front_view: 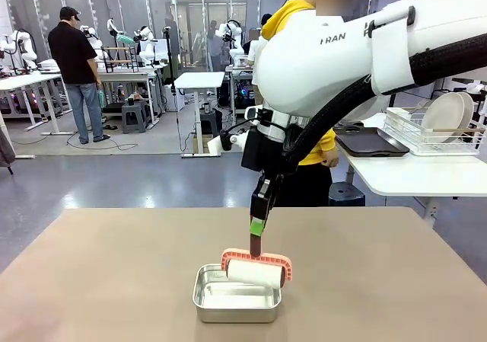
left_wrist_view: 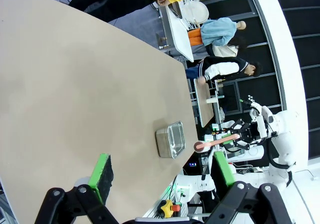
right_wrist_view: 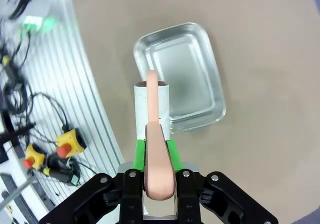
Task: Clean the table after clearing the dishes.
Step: Place the Lint Roller back on top of the Airtight Container.
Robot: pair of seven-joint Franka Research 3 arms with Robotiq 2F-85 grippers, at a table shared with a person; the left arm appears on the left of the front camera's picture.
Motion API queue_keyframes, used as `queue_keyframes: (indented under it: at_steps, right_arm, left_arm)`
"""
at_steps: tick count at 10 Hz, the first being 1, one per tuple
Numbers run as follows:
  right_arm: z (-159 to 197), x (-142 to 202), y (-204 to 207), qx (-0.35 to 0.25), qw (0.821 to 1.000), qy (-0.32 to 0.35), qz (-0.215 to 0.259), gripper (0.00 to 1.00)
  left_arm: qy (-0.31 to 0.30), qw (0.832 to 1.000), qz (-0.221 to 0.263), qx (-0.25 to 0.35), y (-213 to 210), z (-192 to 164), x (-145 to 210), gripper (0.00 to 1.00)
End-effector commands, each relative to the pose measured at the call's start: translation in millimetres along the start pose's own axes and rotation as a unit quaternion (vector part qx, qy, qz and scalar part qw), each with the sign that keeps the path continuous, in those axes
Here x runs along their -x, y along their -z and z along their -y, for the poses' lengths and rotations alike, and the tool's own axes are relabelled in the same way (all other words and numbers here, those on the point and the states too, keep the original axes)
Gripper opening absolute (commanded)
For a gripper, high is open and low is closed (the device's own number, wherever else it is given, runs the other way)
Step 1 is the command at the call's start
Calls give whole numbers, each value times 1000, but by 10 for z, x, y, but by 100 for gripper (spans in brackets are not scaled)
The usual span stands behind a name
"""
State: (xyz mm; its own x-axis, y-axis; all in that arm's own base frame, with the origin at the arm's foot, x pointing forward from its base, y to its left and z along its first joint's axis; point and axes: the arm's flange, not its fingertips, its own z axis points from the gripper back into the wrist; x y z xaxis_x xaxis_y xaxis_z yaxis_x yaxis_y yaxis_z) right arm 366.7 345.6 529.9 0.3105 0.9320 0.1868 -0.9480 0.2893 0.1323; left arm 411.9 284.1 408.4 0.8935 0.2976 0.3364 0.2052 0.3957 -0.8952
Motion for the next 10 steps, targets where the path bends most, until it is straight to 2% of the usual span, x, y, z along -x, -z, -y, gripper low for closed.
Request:
queue_keyframes:
  at_steps: [1,2,3,8,9,10]
  right_arm:
    - [12,45,1,-3,998,-67,12,21]
    - [19,86,-24,52,994,-97,23,21]
    - [-16,-6,8,-2,999,-33,-1,21]
    - [30,10,17,3,999,-48,-2,21]
    - [154,-98,157,-35,996,-84,12,21]
    - [246,-154,265,-41,995,-93,25,21]
  left_arm:
    - [-4,1000,0,-4,-12,53,51,100]
    - [-4,1000,0,-4,-12,53,51,100]
    - [-4,1000,0,-4,-12,53,51,100]
    - [-4,1000,0,-4,-12,53,51,100]
    - [-4,1000,0,-4,-12,53,51,100]
    - [-4,1000,0,-4,-12,53,51,100]
